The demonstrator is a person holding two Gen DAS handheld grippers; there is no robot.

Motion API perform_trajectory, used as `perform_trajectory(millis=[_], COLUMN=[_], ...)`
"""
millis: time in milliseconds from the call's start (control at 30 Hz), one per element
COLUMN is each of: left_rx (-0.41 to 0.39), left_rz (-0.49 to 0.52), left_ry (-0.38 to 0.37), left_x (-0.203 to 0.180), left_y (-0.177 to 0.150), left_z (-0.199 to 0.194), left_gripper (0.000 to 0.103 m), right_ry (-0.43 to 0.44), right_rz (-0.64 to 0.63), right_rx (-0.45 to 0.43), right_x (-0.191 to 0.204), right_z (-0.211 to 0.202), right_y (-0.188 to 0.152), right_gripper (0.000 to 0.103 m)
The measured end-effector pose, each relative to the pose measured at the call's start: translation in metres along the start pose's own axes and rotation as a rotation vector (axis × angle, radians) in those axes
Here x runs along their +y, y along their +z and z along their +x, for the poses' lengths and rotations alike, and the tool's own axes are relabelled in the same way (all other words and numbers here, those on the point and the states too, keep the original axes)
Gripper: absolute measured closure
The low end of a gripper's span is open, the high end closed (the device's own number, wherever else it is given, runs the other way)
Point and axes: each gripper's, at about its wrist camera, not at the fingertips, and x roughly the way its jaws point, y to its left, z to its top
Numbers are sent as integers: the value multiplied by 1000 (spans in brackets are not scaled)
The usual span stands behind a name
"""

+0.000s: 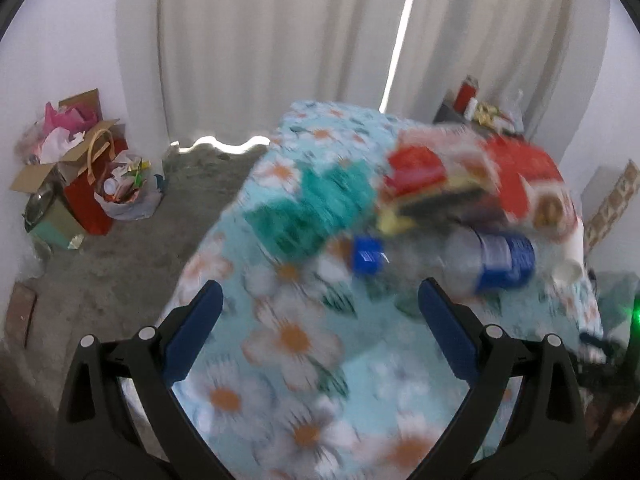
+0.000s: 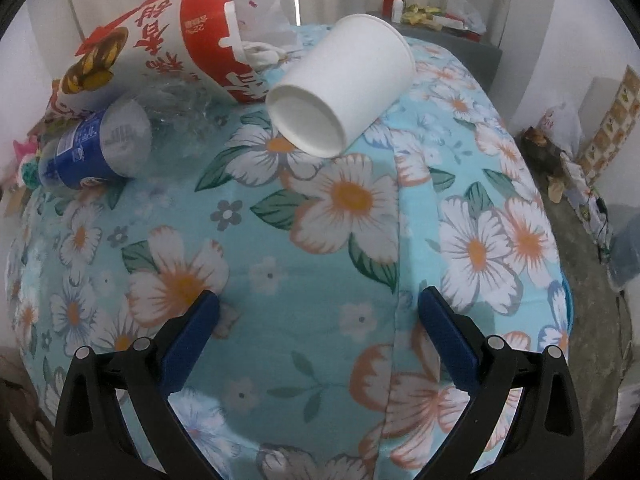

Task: Collect trash
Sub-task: 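Grasp the teal plastic bag with the left tool while the right tool grasps the white paper cup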

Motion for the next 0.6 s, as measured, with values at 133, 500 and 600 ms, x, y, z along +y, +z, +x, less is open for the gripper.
perform_trajectory(millis=[133, 500, 600], left_rx=[39, 182, 186], left_rz=[-192, -531, -590], left_ry=[-145, -283, -317], left_x=[37, 88, 97], left_y=[22, 29, 22], left_z=[22, 81, 88], left_gripper=[9, 59, 67], right_ry=[17, 19, 34], right_rz=[-43, -28, -33], right_rx=[-14, -19, -14], right_x=[-3, -2, -2], right_z=[3, -3, -3], right_y=[-1, -6, -6], right_gripper=[6, 6, 6])
